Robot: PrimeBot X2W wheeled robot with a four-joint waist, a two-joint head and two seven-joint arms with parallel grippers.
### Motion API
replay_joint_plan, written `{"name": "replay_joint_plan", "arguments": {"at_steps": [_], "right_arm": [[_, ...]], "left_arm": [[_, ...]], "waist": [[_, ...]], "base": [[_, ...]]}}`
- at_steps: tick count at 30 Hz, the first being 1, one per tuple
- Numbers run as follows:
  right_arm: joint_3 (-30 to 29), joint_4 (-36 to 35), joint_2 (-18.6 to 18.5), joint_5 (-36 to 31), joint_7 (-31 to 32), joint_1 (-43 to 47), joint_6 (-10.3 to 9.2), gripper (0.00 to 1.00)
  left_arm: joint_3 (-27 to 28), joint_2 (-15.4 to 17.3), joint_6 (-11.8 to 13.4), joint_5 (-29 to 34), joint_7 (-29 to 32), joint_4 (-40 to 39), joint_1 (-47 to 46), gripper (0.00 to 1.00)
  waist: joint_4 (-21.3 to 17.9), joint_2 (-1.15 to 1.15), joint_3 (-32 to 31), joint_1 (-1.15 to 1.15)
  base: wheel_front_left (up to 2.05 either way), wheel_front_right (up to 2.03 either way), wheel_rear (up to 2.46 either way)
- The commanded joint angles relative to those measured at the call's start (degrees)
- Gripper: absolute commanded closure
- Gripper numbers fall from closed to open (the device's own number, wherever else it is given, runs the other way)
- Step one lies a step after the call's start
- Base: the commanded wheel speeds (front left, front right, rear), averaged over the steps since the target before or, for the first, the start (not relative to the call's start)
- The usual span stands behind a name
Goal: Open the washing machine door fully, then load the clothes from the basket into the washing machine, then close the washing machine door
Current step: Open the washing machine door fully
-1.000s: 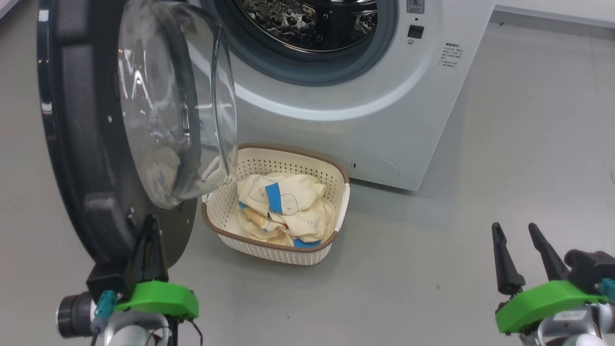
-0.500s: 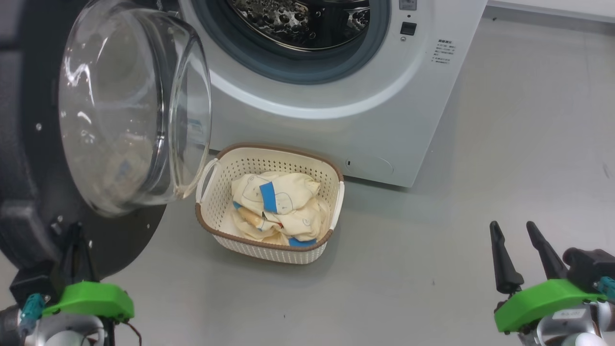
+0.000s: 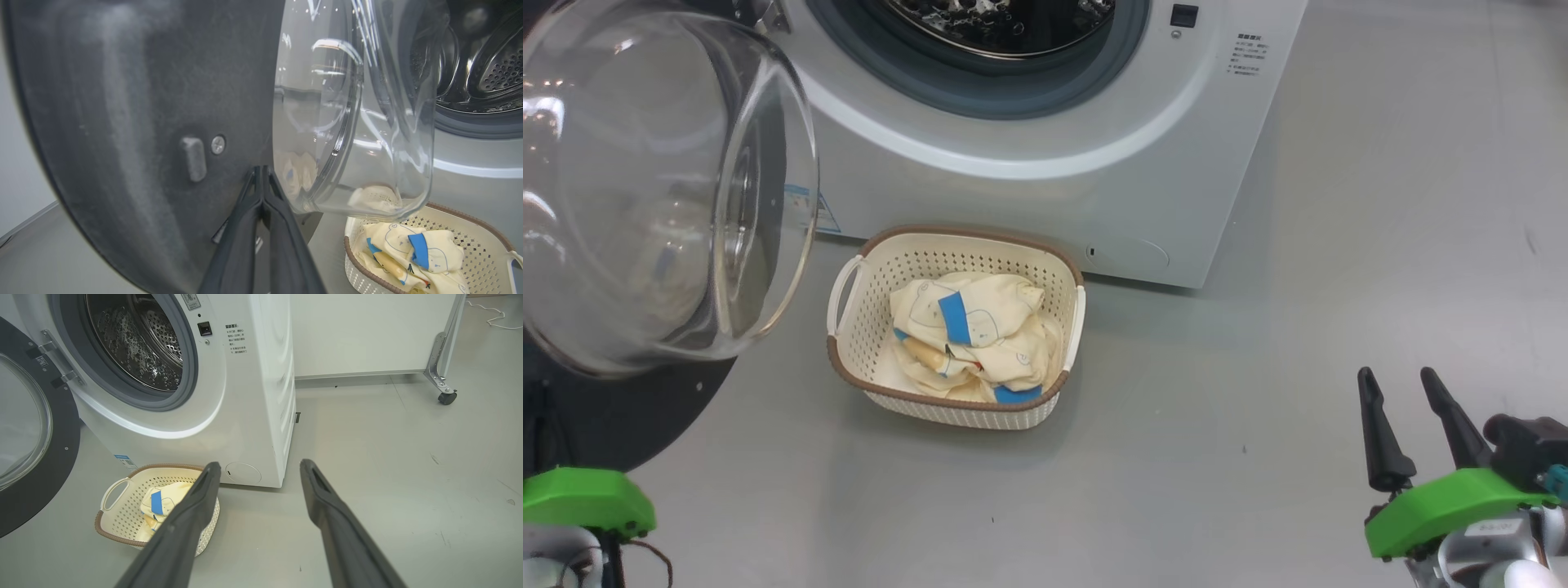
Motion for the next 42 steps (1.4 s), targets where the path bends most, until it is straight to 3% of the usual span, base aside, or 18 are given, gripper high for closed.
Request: {"name": "replay_joint_plan", "arguments": {"at_steps": [1, 13, 28, 36, 42], "right_arm": [[0.93, -2.15, -0.62, 0.05, 0.07, -2.64, 0.01, 0.0], [0.66, -2.96, -0.62, -0.38, 0.17, -4.59, 0.01, 0.0], [0.62, -2.9, -0.62, -0.5, -0.01, -5.81, 0.01, 0.0], [0.75, -2.42, -0.62, -0.45, -0.23, -5.97, 0.01, 0.0], [0.48, -1.94, -0.62, -0.43, -0.4, -5.81, 0.01, 0.0]], "left_arm": [[4.15, 4.03, 10.36, -0.5, 0.18, -0.83, -3.52, 1.0], [8.3, 7.83, 9.79, -3.17, -0.4, 4.15, -7.08, 1.0], [10.67, 8.84, 7.2, -4.53, -3.42, 11.63, -10.81, 1.0], [13.16, 7.9, 3.87, -4.13, -3.92, 13.57, -11.56, 1.0], [16.19, 4.79, 1.91, -0.97, -3.94, 10.12, -9.28, 1.0]], "waist": [[-0.57, 0.0, 0.61, 0.0], [-2.65, 0.0, 4.07, 0.0], [-3.21, 0.0, 5.46, 0.0], [-3.38, 0.0, 5.16, 0.0], [-3.35, 0.0, 4.22, 0.0]], "base": [[0.0, 0.0, 0.0], [0.0, 0.0, 0.0], [0.0, 0.0, 0.0], [0.0, 0.0, 0.0], [0.0, 0.0, 0.0]]}}
